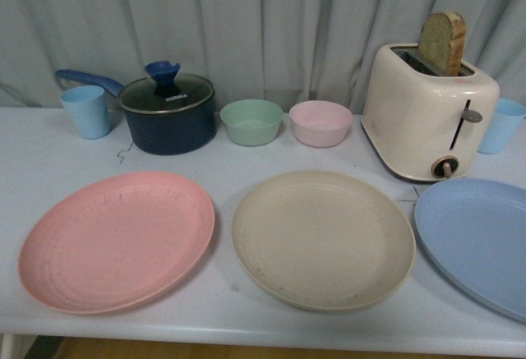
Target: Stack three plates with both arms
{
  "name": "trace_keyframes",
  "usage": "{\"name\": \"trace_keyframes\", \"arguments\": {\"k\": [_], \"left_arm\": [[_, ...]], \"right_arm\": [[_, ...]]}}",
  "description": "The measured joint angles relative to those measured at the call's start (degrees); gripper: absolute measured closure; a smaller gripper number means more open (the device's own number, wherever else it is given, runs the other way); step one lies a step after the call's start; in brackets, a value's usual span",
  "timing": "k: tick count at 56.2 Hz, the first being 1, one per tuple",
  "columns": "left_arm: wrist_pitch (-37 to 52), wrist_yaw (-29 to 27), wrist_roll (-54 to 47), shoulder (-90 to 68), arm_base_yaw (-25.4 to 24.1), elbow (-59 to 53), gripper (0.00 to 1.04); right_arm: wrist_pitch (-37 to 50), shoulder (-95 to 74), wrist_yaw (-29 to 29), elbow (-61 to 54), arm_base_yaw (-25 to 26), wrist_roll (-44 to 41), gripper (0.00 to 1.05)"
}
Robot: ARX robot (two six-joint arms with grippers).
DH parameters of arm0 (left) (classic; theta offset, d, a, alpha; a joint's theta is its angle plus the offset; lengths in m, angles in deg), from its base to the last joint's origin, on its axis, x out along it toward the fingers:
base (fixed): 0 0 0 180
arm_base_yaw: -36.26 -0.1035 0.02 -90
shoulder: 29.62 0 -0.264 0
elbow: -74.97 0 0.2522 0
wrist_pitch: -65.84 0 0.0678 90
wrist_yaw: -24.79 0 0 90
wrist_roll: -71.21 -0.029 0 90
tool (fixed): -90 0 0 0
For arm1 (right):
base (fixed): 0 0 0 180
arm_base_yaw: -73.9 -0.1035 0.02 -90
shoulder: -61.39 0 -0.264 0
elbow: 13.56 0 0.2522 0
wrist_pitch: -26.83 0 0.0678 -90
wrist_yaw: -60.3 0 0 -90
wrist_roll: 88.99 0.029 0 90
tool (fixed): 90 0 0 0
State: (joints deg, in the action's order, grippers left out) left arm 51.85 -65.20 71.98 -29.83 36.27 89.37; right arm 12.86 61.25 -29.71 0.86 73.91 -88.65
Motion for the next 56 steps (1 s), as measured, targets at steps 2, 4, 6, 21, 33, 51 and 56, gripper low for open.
{"name": "trace_keyframes", "arguments": {"k": [2, 4, 6, 21, 33, 51, 56], "left_arm": [[0.0, 0.0, 0.0, 0.0, 0.0, 0.0, 0.07], [0.0, 0.0, 0.0, 0.0, 0.0, 0.0, 0.07], [0.0, 0.0, 0.0, 0.0, 0.0, 0.0, 0.07], [0.0, 0.0, 0.0, 0.0, 0.0, 0.0, 0.07], [0.0, 0.0, 0.0, 0.0, 0.0, 0.0, 0.07], [-13.5, -14.8, -1.6, -11.8, 4.2, 6.7, 0.07], [-8.9, -22.1, -5.4, -25.6, -0.1, 11.0, 0.07]], "right_arm": [[0.0, 0.0, 0.0, 0.0, 0.0, 0.0, 0.06], [0.0, 0.0, 0.0, 0.0, 0.0, 0.0, 0.06], [0.0, 0.0, 0.0, 0.0, 0.0, 0.0, 0.06], [0.0, 0.0, 0.0, 0.0, 0.0, 0.0, 0.06], [0.0, 0.0, 0.0, 0.0, 0.0, 0.0, 0.06], [0.0, 0.0, -0.2, 0.0, 0.0, 0.0, 0.06], [0.1, 0.0, 0.1, 0.0, 0.0, -0.1, 0.06]]}}
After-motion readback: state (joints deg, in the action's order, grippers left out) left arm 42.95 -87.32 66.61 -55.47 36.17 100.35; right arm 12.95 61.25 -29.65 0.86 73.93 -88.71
